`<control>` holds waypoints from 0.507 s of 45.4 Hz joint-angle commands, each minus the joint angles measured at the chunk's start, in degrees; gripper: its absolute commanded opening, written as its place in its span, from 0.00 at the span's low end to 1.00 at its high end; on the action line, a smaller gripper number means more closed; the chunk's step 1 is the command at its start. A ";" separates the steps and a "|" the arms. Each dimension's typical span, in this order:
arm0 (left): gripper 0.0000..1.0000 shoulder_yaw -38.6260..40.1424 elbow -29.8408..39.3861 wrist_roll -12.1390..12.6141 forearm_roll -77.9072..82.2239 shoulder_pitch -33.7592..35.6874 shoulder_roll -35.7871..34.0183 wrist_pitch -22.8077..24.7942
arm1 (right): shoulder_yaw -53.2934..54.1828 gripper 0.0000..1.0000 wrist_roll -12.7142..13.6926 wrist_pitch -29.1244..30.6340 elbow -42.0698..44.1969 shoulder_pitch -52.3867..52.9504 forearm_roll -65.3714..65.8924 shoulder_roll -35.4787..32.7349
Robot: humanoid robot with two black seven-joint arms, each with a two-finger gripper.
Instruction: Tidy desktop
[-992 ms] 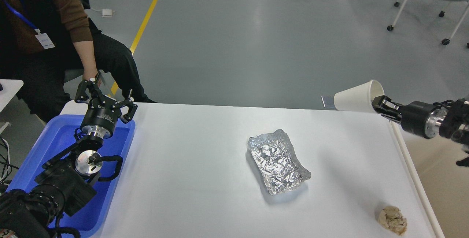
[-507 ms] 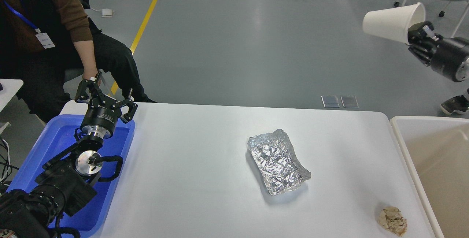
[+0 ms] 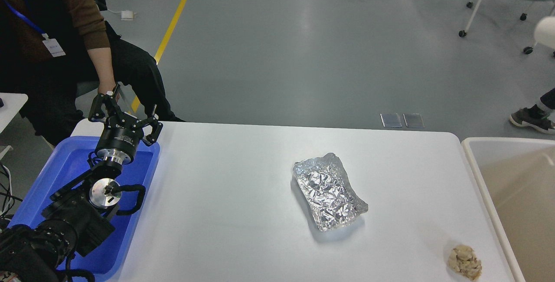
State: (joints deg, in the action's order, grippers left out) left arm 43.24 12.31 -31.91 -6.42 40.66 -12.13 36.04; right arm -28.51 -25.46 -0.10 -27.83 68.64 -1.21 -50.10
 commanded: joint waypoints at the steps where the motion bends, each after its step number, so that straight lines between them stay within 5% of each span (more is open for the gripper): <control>1: 1.00 0.00 0.00 0.00 0.00 -0.06 0.00 0.00 | 1.08 0.00 11.03 0.01 14.64 -10.97 -2.65 0.88; 13: 1.00 0.00 0.00 0.00 0.00 -0.06 0.00 0.00 | 8.03 0.00 22.91 -0.61 20.97 -18.62 -2.56 4.13; 23: 1.00 0.00 0.00 0.00 0.00 -0.06 0.00 0.00 | 8.47 0.00 25.38 -1.22 24.67 -24.07 -2.56 9.57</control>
State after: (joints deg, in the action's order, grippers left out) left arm 43.24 12.30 -31.90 -6.41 40.65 -12.13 36.03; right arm -21.73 -4.70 -0.84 -7.92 50.83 -3.59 -45.16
